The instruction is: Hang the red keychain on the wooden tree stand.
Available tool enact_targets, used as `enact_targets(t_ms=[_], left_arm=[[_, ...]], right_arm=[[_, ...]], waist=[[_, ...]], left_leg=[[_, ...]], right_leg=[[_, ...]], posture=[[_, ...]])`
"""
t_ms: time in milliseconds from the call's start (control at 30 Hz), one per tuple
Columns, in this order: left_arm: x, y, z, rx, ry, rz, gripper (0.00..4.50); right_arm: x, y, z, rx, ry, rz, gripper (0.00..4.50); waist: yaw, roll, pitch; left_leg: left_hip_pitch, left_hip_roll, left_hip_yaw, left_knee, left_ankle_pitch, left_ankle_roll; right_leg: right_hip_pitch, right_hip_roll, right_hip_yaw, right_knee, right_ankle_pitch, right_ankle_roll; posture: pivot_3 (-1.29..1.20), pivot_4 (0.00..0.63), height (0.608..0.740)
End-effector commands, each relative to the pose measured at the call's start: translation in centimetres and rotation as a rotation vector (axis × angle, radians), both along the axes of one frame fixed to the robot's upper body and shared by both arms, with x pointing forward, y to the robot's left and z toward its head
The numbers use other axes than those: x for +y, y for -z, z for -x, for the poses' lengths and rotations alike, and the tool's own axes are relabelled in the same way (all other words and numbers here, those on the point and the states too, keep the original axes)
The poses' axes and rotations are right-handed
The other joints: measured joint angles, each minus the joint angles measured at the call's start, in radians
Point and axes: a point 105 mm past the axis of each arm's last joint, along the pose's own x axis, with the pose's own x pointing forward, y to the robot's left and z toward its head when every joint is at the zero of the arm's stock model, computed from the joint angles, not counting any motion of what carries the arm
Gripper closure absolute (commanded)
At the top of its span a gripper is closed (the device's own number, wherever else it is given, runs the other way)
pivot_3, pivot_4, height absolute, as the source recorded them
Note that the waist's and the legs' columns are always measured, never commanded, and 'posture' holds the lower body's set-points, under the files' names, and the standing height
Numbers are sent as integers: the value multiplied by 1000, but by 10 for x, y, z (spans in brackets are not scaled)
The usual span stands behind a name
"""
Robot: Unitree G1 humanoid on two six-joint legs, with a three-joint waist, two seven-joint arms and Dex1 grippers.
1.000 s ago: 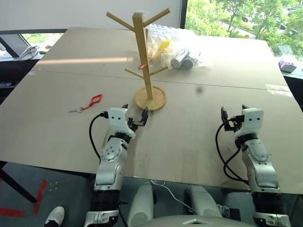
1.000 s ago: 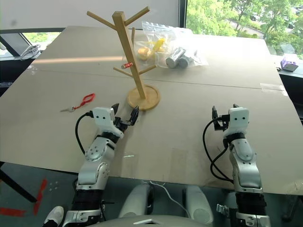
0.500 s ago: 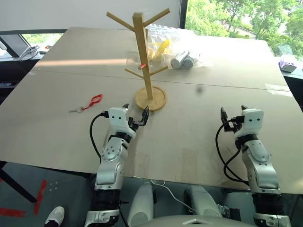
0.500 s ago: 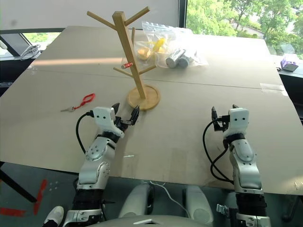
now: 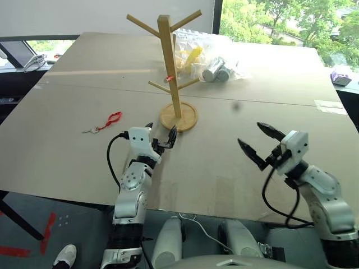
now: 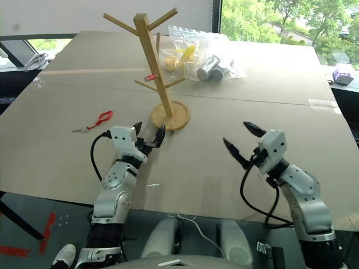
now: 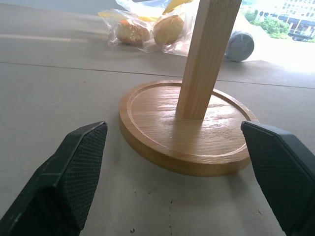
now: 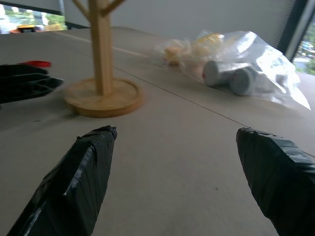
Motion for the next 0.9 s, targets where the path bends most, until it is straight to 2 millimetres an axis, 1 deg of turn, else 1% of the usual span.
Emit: enact_targets(t_ms=[33, 100, 167, 267, 333, 400, 467, 533, 600, 667, 733, 900], left_arm=[[9, -7, 0, -20, -28, 7, 0], [16, -6, 1, -12, -63, 4, 0], [26, -5, 2, -5, -130, 0, 0], [48, -7, 8, 28, -289, 0, 0], [55, -11, 12, 42, -321, -19, 0], [46, -25, 21, 9, -170, -50, 0], [48, -34, 31, -10, -58, -74, 0], [70, -36, 36, 10, -45, -146, 0], [91, -43, 39, 28, -12, -196, 0], [109, -46, 37, 59, -11, -216, 0], [121, -46, 35, 78, -13, -234, 0], [136, -45, 29, 120, 19, -279, 0]], right_arm=[[16, -9, 30, -29, -231, 30, 351], [15, -9, 32, -35, -270, 33, 351], [13, -3, 31, -22, -295, 44, 351], [8, 6, 24, -10, -289, 69, 351], [7, 9, 19, -12, -280, 71, 351], [8, 10, 16, -16, -274, 63, 351], [10, 11, 14, -12, -277, 52, 351], [14, 15, 14, -8, -291, 55, 351], [15, 17, 12, -12, -295, 58, 351], [15, 16, 9, -18, -292, 55, 351], [17, 16, 7, -24, -289, 53, 351], [17, 16, 5, -37, -267, 44, 351]], waist=[[-1, 0, 0], [-1, 0, 0], [-2, 0, 0], [-2, -1, 0], [0, -1, 0], [0, -1, 0], [-2, -1, 0], [-2, -1, 0], [-2, -1, 0], [-2, -1, 0], [-1, -1, 0], [2, -1, 0]], left_leg=[[0, 0, 0, 0, 0, 0], [1, 0, 0, 0, 0, 0], [1, 0, 0, 1, 0, 0], [3, 0, 0, 1, 0, 0], [2, 0, 0, 1, 0, 0], [2, 0, 0, 1, 0, 0], [2, 0, 0, 0, 0, 0], [3, 0, 1, 0, 0, 0], [5, 1, 1, -1, 0, 0], [5, 1, 1, -1, 0, 0], [5, 1, 2, -1, 0, 0], [5, 1, 2, -1, 0, 0]], right_leg=[[0, 0, 0, 0, 0, 0], [1, 0, 0, 0, 0, 0], [1, 0, 0, 0, 0, 0], [3, 0, 0, 0, 0, 0], [2, 0, 0, 0, 0, 0], [2, 0, 0, 0, 0, 0], [2, 0, 0, 0, 0, 0], [2, 0, 0, 0, 0, 0], [3, 0, 1, 0, 0, 0], [3, 0, 1, 0, 0, 0], [3, 0, 1, 0, 0, 0], [3, 0, 1, 0, 0, 0]], posture=[[0, 150, 740], [0, 150, 740], [0, 150, 740], [0, 150, 740], [0, 150, 740], [0, 150, 740], [0, 150, 740], [0, 150, 740], [0, 150, 740], [0, 150, 740], [0, 150, 740], [0, 150, 740]])
